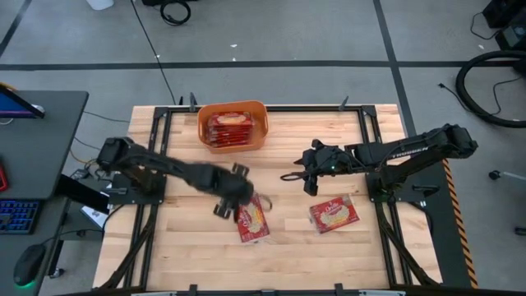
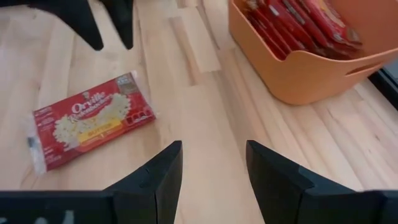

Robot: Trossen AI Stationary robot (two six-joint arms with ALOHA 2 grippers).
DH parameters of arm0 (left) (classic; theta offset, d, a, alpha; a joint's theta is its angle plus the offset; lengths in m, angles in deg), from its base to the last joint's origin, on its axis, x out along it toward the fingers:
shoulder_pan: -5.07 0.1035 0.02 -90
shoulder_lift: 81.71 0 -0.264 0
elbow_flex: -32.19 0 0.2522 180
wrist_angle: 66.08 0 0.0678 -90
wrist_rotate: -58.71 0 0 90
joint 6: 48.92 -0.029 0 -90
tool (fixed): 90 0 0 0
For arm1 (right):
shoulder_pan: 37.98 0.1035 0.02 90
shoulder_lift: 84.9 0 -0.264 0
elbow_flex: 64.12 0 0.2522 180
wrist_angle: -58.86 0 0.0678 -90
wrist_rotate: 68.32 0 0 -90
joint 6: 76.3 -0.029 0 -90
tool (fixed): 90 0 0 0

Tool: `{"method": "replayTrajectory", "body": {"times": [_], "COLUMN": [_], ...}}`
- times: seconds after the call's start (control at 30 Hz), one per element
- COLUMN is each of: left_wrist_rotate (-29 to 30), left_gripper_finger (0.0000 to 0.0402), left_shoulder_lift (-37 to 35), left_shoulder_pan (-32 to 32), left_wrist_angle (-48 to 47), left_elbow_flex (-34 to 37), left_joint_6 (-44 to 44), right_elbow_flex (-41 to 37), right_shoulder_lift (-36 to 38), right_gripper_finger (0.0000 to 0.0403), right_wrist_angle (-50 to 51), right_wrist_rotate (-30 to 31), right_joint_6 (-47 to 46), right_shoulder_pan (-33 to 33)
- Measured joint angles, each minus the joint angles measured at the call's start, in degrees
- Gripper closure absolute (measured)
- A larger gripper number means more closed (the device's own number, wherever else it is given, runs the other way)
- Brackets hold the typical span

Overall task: Sort popcorn bags into baskets
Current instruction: Put the red popcorn bag into the orange bin

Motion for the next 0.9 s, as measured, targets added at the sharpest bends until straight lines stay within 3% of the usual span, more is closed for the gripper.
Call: {"method": "replayTrajectory", "body": {"times": [0.1,0.33,0.8,0.9], "left_wrist_rotate": [4.45,7.58,8.04,8.04], "left_gripper_finger": [0.0182,0.0182,0.0183,0.0183], "left_shoulder_lift": [2.21,7.85,11.97,11.95], "left_shoulder_pan": [-4.37,-10.28,-13.14,-13.2], "left_wrist_angle": [1.57,5.07,6.75,11.2], "left_elbow_flex": [0.0,0.0,5.53,6.26], "left_joint_6": [0.1,1.17,3.42,1.6], "right_elbow_flex": [0.0,-0.02,0.0,-0.01], "right_shoulder_lift": [0.0,0.0,0.02,0.02], "right_gripper_finger": [0.0221,0.0221,0.0221,0.0221], "right_wrist_angle": [0.02,0.48,1.82,1.63], "right_wrist_rotate": [0.05,0.03,0.07,0.07], "right_joint_6": [-0.44,-1.21,-4.66,-4.75], "right_shoulder_pan": [1.07,3.57,5.77,5.77]}}
